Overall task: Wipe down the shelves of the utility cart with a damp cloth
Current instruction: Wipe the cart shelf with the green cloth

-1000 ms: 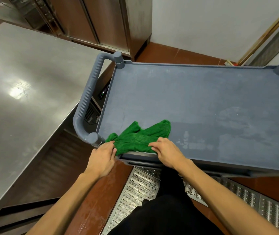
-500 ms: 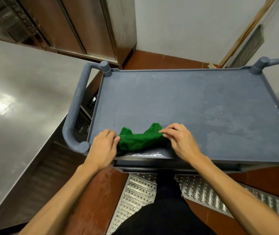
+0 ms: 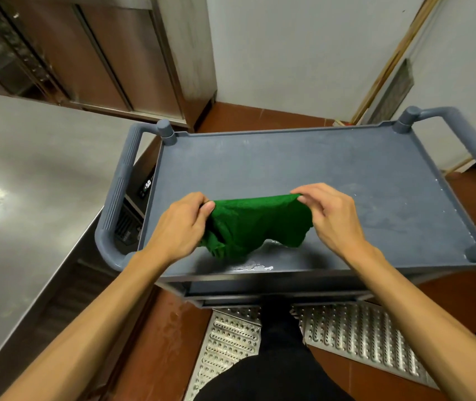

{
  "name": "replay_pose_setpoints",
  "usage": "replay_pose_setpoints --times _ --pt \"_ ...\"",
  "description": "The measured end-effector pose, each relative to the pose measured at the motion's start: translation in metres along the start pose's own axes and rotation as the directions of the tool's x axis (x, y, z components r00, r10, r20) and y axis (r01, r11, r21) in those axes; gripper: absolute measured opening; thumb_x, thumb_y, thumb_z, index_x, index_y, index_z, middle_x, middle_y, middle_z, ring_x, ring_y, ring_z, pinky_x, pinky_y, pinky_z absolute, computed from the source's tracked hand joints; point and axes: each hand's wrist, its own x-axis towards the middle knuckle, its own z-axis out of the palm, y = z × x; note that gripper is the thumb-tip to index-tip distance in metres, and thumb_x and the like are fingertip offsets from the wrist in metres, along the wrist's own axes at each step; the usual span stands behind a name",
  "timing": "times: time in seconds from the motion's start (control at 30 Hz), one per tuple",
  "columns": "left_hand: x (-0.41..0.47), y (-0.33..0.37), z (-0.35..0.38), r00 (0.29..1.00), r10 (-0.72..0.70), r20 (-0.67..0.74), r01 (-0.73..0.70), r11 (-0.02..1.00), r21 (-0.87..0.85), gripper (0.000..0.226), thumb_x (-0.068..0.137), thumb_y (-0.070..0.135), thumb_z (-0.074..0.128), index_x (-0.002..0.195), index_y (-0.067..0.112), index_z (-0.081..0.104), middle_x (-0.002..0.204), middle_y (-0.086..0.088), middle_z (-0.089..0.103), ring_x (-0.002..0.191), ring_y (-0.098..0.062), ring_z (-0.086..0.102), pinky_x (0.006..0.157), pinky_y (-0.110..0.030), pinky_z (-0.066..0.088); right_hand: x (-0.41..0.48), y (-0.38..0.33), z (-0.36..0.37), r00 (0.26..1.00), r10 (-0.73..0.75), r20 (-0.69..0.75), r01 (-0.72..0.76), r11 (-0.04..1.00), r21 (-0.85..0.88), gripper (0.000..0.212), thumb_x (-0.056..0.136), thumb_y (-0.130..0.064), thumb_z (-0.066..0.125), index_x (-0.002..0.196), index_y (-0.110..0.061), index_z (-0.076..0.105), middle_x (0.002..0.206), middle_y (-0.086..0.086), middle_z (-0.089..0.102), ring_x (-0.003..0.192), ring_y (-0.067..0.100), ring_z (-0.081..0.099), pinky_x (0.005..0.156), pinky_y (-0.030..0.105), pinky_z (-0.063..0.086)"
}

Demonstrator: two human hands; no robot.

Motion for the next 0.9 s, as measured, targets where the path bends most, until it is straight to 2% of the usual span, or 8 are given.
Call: replay_pose_setpoints --times 0.07,0.27,0.47,0.6,0.7,0.77,0.83,0.9 --pt "0.007 0.005 0.000 1.000 0.027 0.003 -0.027 1.000 -0.008 0.022 0.105 0.032 0.043 0.087 0.022 0.050 0.078 0.004 0.055 0.079 -0.027 0.056 0.072 -0.043 0.046 0.002 0.004 -0.009 1.000 -0.013 -0.011 0.012 1.000 -0.018 0.019 0.092 0.000 0.062 0.101 -0.010 0.075 0.097 0.007 0.072 0.088 0.026 0.068 0.082 0.036 0.052" --pt "0.033 0.011 0.014 0.996 0.086 0.024 -0.086 0.996 -0.020 0.017 0.101 0.033 0.055 0.097 0.019 0.064 0.083 0.000 0.069 0.081 -0.025 0.063 0.071 -0.040 0.050 0.002 0.032 -0.017 0.998 0.061 0.004 -0.060 0.996 -0.058 0.019 0.092 -0.004 0.061 0.104 -0.013 0.072 0.093 0.006 0.070 0.085 0.024 0.065 0.079 0.024 0.044" --pt "0.067 -0.010 0.061 0.988 -0.016 0.155 0.013 1.000 0.017 0.016 0.100 0.030 0.057 0.098 0.018 0.068 0.087 -0.004 0.071 0.088 -0.029 0.065 0.076 -0.039 0.051 0.005 0.073 0.013 0.923 0.352 0.154 -0.348 0.936 -0.052 0.020 0.091 -0.015 0.064 0.110 -0.019 0.068 0.098 0.004 0.074 0.096 0.028 0.067 0.086 0.037 0.051" --pt "0.089 -0.024 0.090 0.975 -0.099 0.199 0.070 0.987 0.145 0.020 0.101 0.028 0.054 0.108 0.018 0.069 0.105 -0.009 0.069 0.102 -0.033 0.063 0.082 -0.040 0.050 0.014 0.092 0.038 0.872 0.449 0.196 -0.437 0.894 -0.101 0.019 0.091 -0.019 0.065 0.109 -0.020 0.069 0.104 0.000 0.075 0.102 0.026 0.066 0.091 0.040 0.050" --pt "0.096 -0.030 0.104 0.981 -0.152 0.120 0.133 0.979 0.152 0.026 0.101 0.024 0.054 0.124 0.016 0.064 0.119 -0.013 0.060 0.112 -0.034 0.058 0.088 -0.041 0.048 0.018 0.101 0.048 0.874 0.464 0.144 -0.436 0.880 -0.189 0.019 0.092 -0.018 0.062 0.111 -0.019 0.068 0.105 0.002 0.073 0.101 0.029 0.062 0.089 0.041 0.048" --pt "0.089 -0.031 0.110 0.991 -0.126 0.046 0.118 0.983 0.139 0.029 0.098 0.023 0.058 0.124 0.012 0.061 0.116 -0.014 0.057 0.109 -0.035 0.057 0.084 -0.043 0.050 0.013 0.106 0.049 0.895 0.403 0.191 -0.364 0.908 -0.210 0.013 0.091 -0.020 0.064 0.103 -0.019 0.069 0.100 0.004 0.068 0.099 0.030 0.059 0.086 0.039 0.047" --pt "0.075 -0.033 0.117 0.998 -0.005 0.064 -0.005 0.986 0.167 0.025 0.095 0.029 0.062 0.113 0.011 0.063 0.105 -0.011 0.056 0.099 -0.031 0.057 0.075 -0.040 0.052 -0.002 0.110 0.047 0.863 0.322 0.390 -0.239 0.939 -0.246 0.015 0.088 -0.032 0.068 0.099 -0.023 0.069 0.098 0.001 0.064 0.098 0.026 0.057 0.086 0.037 0.045" --pt "0.059 -0.035 0.125 0.971 0.122 0.204 -0.164 0.965 0.204 0.032 0.094 0.042 0.061 0.105 0.012 0.063 0.098 -0.007 0.055 0.090 -0.028 0.055 0.073 -0.041 0.052 -0.020 0.112 0.047 0.748 0.314 0.584 -0.151 0.938 -0.311 0.039 0.082 -0.050 0.070 0.113 -0.026 0.068 0.107 -0.002 0.061 0.106 0.021 0.053 0.092 0.036 0.044"
